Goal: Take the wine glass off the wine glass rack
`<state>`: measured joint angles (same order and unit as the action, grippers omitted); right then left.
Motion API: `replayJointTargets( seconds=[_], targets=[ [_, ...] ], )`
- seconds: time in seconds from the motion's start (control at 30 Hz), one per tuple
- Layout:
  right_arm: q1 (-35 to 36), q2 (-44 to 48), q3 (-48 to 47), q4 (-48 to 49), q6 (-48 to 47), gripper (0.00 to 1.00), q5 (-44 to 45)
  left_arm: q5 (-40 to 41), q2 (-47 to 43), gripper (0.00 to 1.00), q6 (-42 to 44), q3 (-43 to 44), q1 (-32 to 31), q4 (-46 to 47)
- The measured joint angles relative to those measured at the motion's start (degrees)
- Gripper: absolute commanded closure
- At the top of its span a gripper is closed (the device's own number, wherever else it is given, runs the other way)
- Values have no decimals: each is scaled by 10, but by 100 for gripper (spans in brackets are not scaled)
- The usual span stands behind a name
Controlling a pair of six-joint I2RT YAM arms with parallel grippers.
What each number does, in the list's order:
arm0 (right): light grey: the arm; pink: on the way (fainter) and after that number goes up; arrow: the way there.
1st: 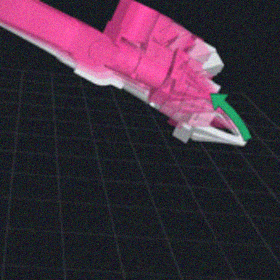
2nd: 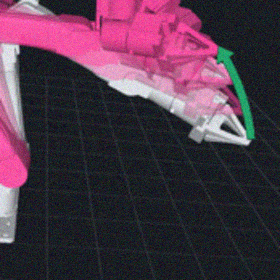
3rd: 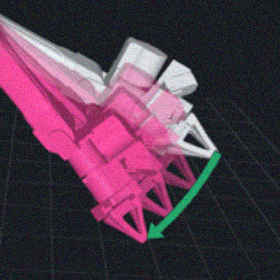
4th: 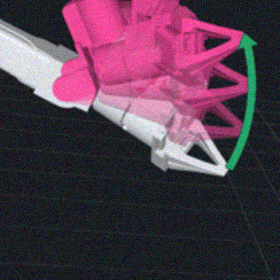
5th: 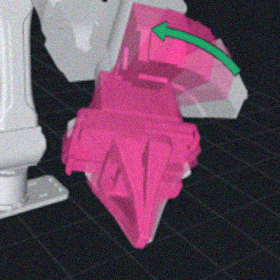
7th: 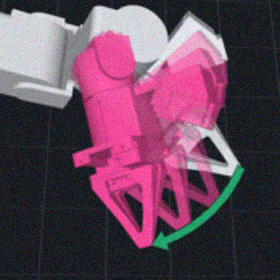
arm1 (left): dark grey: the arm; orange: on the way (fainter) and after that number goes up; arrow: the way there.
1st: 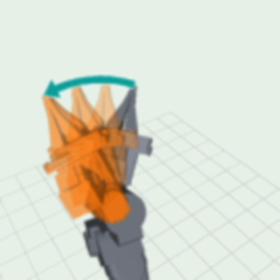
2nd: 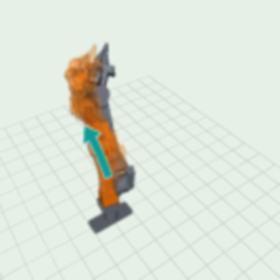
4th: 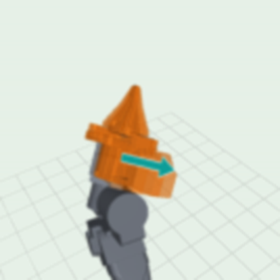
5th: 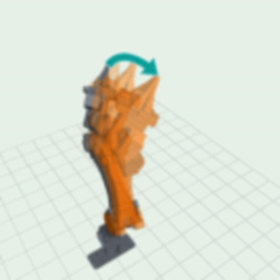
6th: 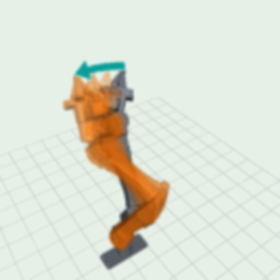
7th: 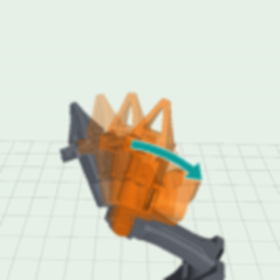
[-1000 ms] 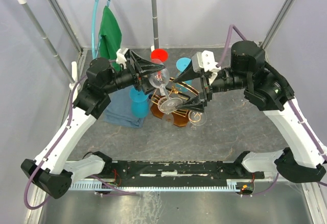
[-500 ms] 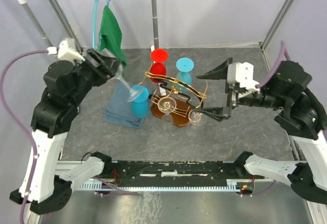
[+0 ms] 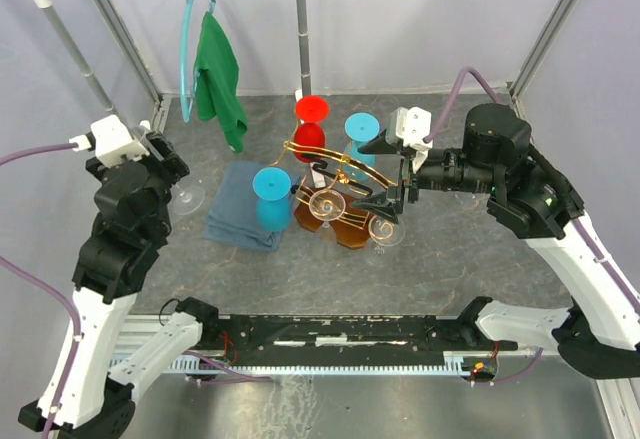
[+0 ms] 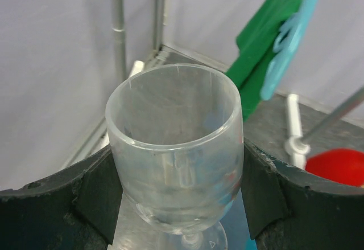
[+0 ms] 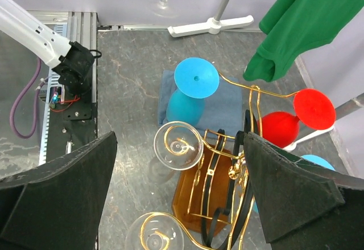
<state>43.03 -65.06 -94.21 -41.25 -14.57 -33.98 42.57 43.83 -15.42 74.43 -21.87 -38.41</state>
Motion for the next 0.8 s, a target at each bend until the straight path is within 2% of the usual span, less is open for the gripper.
replayJointTargets(
  seconds=[0.13, 0.23, 0.5, 0.63, 0.8],
  targets=[
    [0, 3, 3, 5, -3, 4, 0, 43, -22, 39, 57, -80, 0, 76],
    [0, 1, 2, -3, -8, 5, 0, 74, -36, 32, 89, -146, 0, 148],
    [0, 8, 2, -13, -22, 3, 5, 152, -23, 34, 160, -333, 13, 374],
    [0, 19, 2, -13, -23, 3, 5, 148, 25, 32, 161, -394, 65, 463],
    [0, 24, 2, -19, -30, 3, 11, 128, 102, 37, 126, -414, 167, 503]
  ],
)
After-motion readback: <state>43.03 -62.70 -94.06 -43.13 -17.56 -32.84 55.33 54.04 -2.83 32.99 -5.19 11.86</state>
